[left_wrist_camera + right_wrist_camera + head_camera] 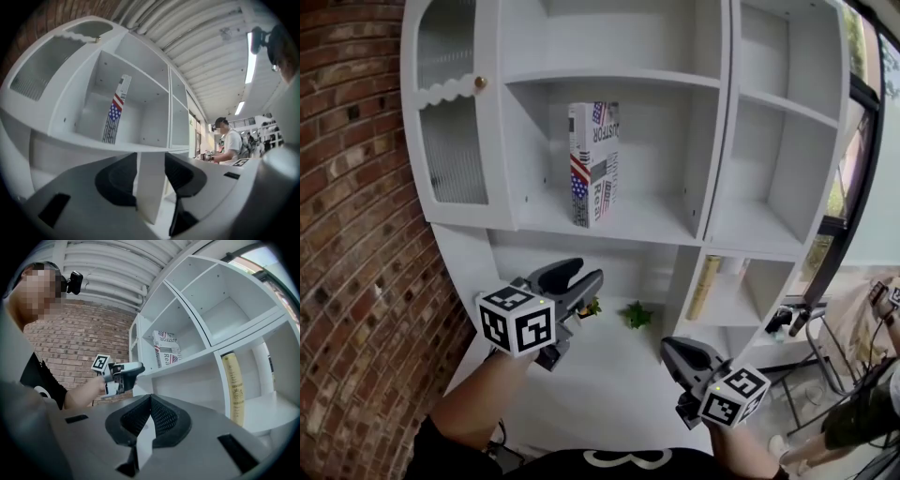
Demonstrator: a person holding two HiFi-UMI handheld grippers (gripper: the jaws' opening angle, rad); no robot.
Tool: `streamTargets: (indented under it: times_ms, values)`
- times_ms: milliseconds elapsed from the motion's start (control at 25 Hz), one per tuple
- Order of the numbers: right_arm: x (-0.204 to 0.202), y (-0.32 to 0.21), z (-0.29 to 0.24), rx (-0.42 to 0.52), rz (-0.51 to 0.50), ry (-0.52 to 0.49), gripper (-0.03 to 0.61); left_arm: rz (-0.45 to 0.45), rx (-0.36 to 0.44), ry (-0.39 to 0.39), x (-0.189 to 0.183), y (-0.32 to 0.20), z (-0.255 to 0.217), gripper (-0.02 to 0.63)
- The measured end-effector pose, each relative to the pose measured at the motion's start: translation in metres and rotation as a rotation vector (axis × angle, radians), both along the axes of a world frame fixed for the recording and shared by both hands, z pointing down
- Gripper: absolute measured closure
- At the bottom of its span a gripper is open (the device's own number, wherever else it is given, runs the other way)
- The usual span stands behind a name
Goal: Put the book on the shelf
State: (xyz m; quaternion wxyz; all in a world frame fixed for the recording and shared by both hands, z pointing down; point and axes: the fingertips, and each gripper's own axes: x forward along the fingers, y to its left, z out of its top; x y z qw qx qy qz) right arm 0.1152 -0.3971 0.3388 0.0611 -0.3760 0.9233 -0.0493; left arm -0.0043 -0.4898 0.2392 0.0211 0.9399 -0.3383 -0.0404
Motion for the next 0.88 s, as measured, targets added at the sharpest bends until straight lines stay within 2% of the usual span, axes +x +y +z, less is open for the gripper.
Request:
streamTargets:
  times_ms: [120,280,400,600,760,880]
  values:
    - [-0.014,0.001,0.001,-0.009,-0.024,-0.027,0.568,0.073,-0.077,0.061,-0.001,0.029,0.032,0.518]
    - [-0.027,0.005,0.002,-0.018,-0.058,-0.06,0.568,0.131,-0.109,0.066,0.005,0.068,0.066,0.61]
    - [-0.032,0.005,0.001,-0.013,-0.075,-0.071,0.568,0.151,-0.122,0.095,0.004,0.087,0.08,0.611]
    - [-0.034,0.009,0.006,-0.018,-0.091,-0.106,0.568,0.088,-0.14,0.132,-0.015,0.098,0.1,0.611]
    - [-0.036,0.011,0.007,-0.01,-0.085,-0.114,0.568,0.102,-0.194,0.194,-0.017,0.107,0.107,0.611]
    - [-0.035,0.015,0.006,-0.009,-0.088,-0.119,0.569,0.109,-0.204,0.205,-0.015,0.114,0.109,0.611]
